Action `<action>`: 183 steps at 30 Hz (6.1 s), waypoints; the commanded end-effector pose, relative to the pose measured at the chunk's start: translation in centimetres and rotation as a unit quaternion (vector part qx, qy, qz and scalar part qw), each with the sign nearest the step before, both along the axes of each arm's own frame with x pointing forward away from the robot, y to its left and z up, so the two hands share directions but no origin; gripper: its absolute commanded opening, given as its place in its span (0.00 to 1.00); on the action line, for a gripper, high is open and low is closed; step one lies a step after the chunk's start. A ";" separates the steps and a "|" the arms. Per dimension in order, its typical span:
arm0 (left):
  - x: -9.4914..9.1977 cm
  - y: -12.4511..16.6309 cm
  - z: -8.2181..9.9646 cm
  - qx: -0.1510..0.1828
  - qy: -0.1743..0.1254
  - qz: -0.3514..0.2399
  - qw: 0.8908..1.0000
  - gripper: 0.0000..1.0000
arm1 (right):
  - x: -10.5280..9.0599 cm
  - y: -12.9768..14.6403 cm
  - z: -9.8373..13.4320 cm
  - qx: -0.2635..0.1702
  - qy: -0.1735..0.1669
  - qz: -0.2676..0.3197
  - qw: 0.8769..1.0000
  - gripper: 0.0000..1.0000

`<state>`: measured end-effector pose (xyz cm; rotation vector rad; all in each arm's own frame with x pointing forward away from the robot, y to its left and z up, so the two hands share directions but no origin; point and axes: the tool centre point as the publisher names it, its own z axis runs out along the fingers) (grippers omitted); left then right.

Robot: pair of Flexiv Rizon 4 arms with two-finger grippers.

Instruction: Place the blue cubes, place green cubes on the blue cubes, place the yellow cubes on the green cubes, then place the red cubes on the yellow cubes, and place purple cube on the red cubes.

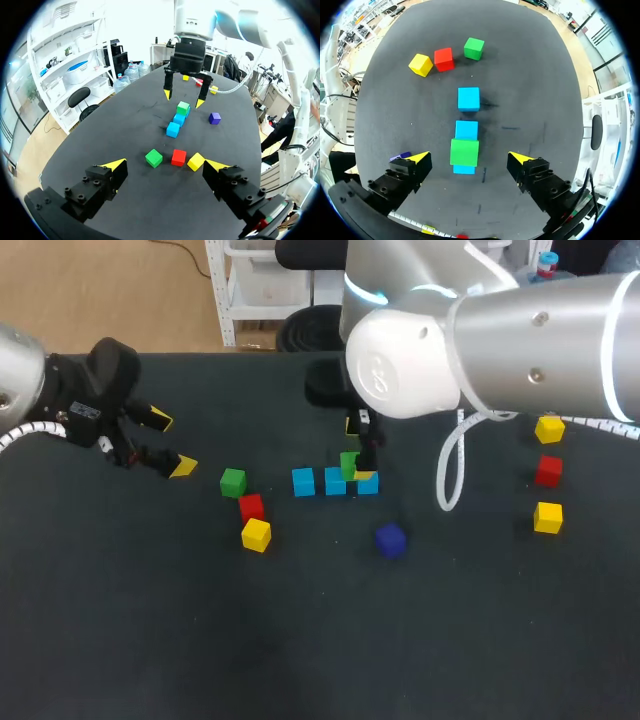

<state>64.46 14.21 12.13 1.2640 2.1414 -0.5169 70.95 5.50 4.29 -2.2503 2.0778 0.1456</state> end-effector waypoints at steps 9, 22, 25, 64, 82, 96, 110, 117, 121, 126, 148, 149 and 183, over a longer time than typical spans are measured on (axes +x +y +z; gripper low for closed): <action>-0.1 0.1 -0.1 -0.003 -0.002 -0.001 1.000 1.00 | -2.0 -4.6 3.5 0.098 -0.003 0.036 0.995 1.00; -0.1 0.1 -0.1 -0.003 -0.002 -0.001 1.000 1.00 | -4.1 -7.8 4.2 0.191 -0.007 0.046 0.980 1.00; -0.1 0.1 -0.1 -0.003 -0.002 -0.001 1.000 1.00 | -4.5 -8.4 4.3 0.206 -0.013 0.053 0.977 1.00; -0.1 0.1 -0.1 -0.003 -0.002 -0.001 1.000 1.00 | -9.6 -17.0 4.0 0.293 -0.064 -0.029 0.954 1.00; -0.1 0.1 -0.1 -0.003 -0.002 -0.001 1.000 1.00 | -9.6 -17.0 4.1 0.289 -0.060 -0.024 0.955 1.00; -0.5 3.7 -1.7 0.091 -0.055 -0.120 0.987 1.00 | -9.6 -17.0 4.1 0.289 -0.060 -0.024 0.955 1.00; 2.4 0.0 -3.1 0.115 -0.044 -0.269 0.955 1.00 | -9.6 -17.0 4.1 0.289 -0.060 -0.024 0.955 1.00; 3.4 -2.3 -5.1 0.135 -0.044 -0.306 0.942 1.00 | -9.6 -17.0 4.1 0.289 -0.060 -0.024 0.955 1.00; 3.9 -3.0 -5.8 0.136 -0.047 -0.328 0.934 1.00 | -9.6 -17.0 4.1 0.289 -0.060 -0.024 0.955 1.00; 4.4 -3.5 -6.6 0.131 -0.047 -0.352 0.926 1.00 | -9.6 -17.0 4.1 0.289 -0.060 -0.024 0.955 1.00; 5.9 -3.5 -10.5 0.131 -0.033 -0.386 0.912 1.00 | -9.6 -17.0 4.1 0.289 -0.060 -0.024 0.955 1.00; 5.8 -3.6 -10.7 0.136 -0.038 -0.391 0.910 1.00 | -9.6 -17.0 4.1 0.289 -0.060 -0.024 0.955 1.00; 6.0 -3.7 -12.8 0.122 -0.022 -0.395 0.910 0.37 | -9.6 -17.0 4.1 0.289 -0.060 -0.024 0.955 1.00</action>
